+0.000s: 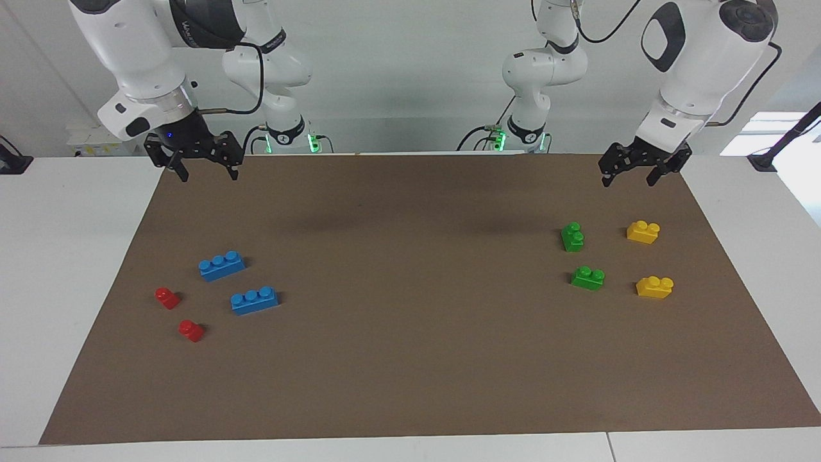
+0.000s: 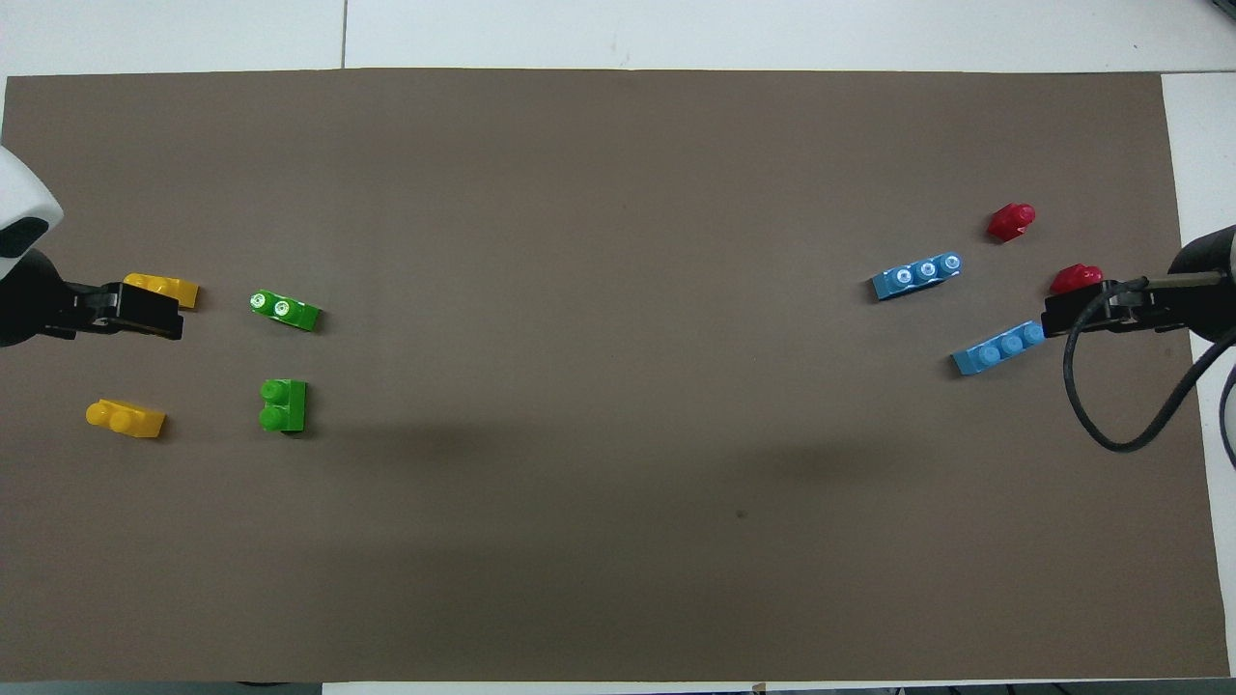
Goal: Remove green block with left arm and hold with right
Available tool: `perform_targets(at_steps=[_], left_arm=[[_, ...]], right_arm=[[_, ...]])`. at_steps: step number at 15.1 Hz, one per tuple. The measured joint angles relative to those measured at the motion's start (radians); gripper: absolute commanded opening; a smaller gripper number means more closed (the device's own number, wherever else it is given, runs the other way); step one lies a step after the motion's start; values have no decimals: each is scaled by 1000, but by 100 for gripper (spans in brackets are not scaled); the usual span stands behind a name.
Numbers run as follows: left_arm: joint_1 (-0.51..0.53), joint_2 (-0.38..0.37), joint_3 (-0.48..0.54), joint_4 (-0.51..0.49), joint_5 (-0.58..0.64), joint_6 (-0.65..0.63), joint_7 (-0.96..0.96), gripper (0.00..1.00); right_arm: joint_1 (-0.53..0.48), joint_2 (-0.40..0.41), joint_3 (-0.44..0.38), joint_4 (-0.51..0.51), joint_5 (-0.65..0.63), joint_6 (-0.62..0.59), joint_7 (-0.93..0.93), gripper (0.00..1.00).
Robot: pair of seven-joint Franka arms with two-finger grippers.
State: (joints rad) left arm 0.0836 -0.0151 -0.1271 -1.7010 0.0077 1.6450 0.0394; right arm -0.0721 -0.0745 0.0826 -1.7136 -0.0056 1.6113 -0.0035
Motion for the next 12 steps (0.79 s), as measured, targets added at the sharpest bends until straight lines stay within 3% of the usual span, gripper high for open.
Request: perform_targets(at_steps=[4,12], left_arm=[[0,114,0,84,1,-10,0,100],[-14,18,0,31,1,-59,-1,100]], right_arm=[[0,0,0,0,0,0,0,100],[0,0,0,0,0,0,0,100]])
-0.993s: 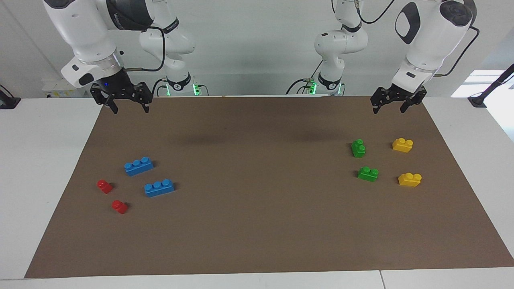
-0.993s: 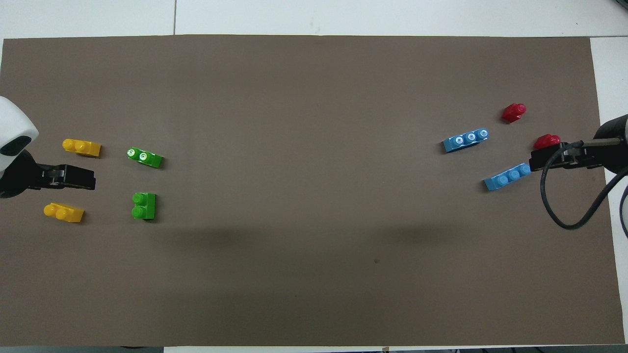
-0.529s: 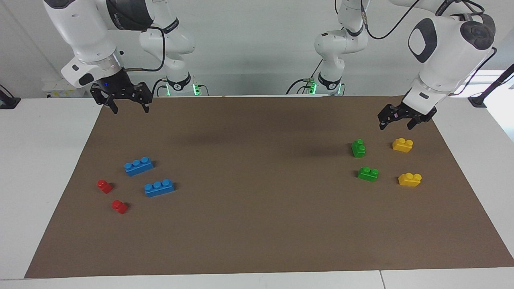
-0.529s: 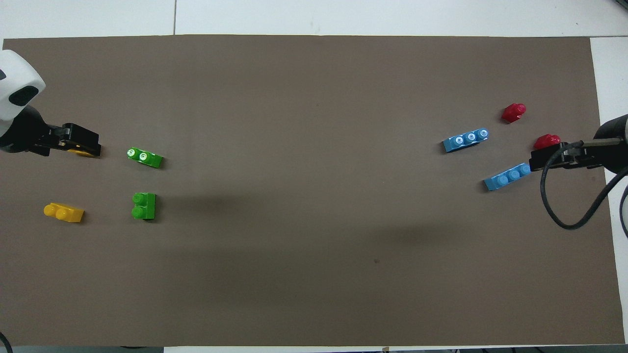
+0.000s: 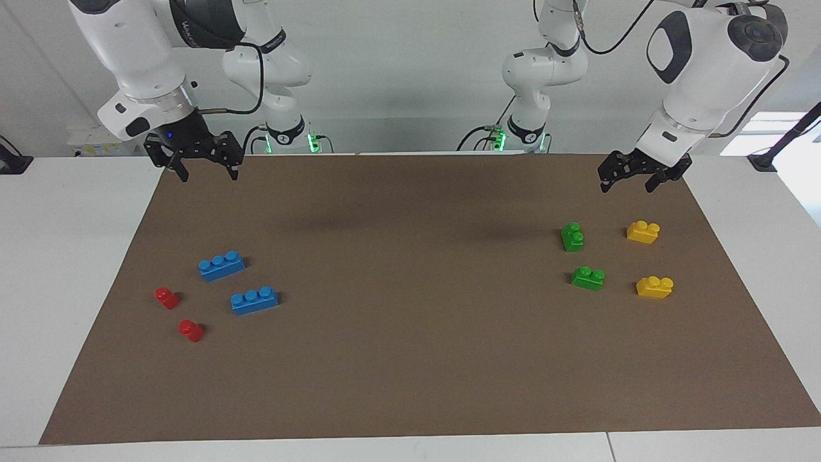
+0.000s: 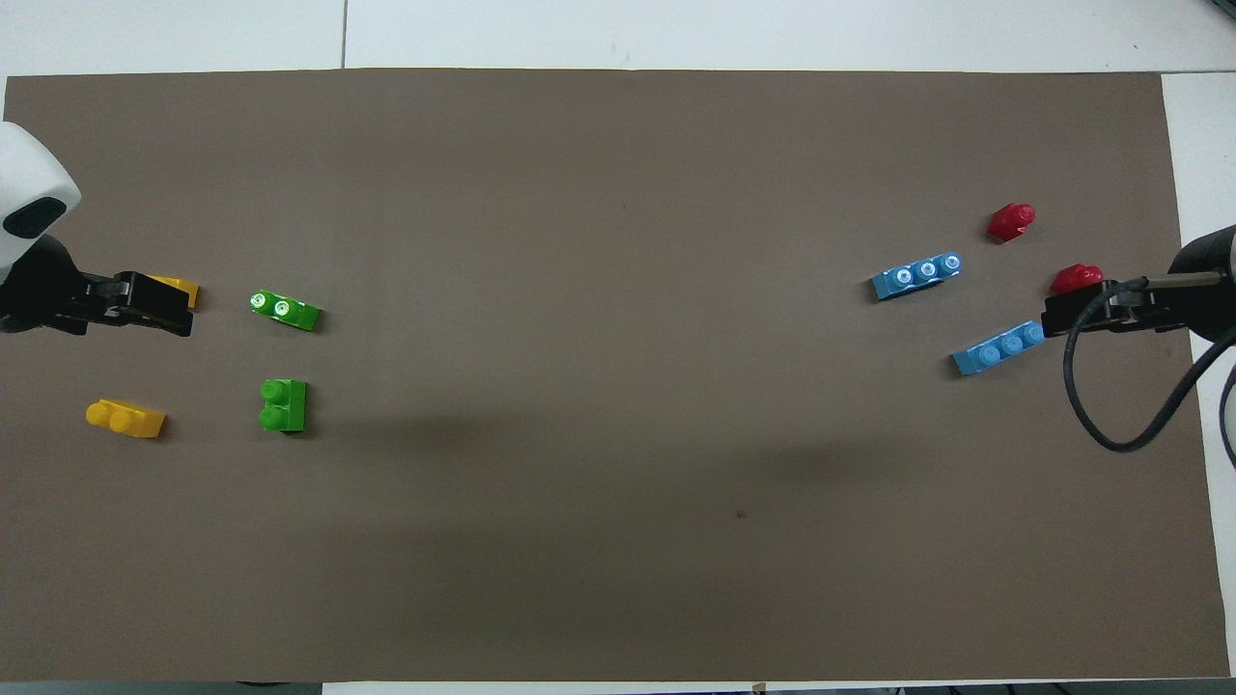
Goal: Remove green block with left arm and hold with right
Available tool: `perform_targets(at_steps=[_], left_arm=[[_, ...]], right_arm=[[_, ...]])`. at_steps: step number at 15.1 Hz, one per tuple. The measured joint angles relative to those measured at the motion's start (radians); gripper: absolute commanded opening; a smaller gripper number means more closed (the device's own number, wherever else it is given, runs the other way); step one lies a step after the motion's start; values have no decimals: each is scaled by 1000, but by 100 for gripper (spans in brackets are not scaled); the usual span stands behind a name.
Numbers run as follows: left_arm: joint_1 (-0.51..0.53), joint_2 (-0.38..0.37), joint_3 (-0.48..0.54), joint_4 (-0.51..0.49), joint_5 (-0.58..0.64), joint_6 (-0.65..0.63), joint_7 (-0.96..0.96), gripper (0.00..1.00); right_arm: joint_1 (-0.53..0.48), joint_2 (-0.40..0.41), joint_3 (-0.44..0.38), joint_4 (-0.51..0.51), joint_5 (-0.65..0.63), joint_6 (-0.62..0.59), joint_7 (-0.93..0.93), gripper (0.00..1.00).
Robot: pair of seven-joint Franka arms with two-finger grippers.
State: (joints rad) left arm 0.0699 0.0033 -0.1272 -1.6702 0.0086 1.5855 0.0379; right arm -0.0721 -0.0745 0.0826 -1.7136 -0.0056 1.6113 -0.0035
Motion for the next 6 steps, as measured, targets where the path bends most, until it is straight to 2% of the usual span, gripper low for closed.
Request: perform_targets(at_steps=[6], left_arm=[[-2,-3,5,-11,0,1,0,100]], right_arm=[[0,0,0,0,0,0,0,100]])
